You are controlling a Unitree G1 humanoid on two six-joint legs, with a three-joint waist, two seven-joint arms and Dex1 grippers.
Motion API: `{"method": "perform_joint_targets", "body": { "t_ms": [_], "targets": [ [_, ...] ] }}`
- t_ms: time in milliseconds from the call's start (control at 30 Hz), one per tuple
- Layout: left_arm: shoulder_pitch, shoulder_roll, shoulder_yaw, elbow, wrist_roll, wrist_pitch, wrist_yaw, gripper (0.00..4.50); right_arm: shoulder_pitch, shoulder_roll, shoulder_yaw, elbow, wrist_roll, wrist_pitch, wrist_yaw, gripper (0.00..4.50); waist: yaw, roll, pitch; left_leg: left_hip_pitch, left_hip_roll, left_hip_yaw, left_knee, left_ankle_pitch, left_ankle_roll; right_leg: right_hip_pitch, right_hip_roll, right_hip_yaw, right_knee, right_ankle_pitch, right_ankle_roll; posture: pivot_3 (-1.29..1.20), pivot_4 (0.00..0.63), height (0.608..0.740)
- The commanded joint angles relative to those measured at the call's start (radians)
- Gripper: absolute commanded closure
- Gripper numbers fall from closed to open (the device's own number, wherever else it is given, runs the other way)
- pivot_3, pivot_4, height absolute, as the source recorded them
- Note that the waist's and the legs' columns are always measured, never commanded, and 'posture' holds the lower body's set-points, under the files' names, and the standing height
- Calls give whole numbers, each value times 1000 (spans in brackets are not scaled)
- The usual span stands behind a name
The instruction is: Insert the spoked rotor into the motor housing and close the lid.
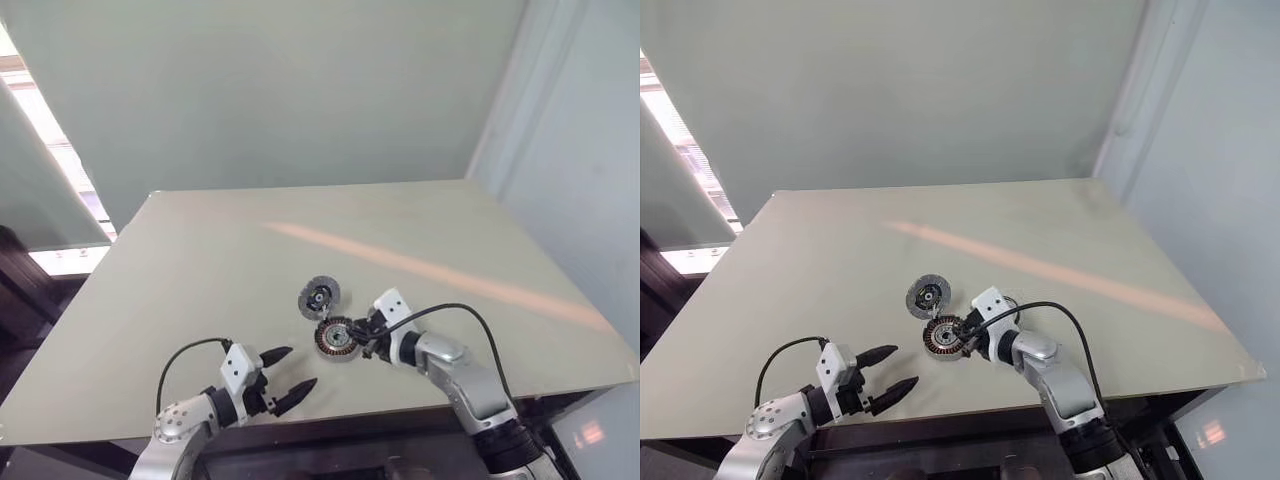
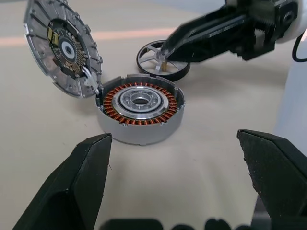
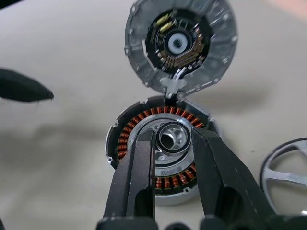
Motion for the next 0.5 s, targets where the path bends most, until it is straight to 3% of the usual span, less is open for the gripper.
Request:
{"method": "perform_joint_targets", "body": {
  "t_ms": [33,500],
  "targets": [
    [-19,2,26,-7,2,-29,8,0,-41,23,17,25,-15,-57,0,3700,0,0,0,0,0,0,0,0,0,0,0,0,0,0,0,0,0,740],
    [2,4,34,-25,4,-36,22,0,-98,56,20,151,-41,-122,-11,3700,-1,0,0,0,0,0,-1,0,0,0,0,0,0,0,0,0,0,740]
  ]
}}
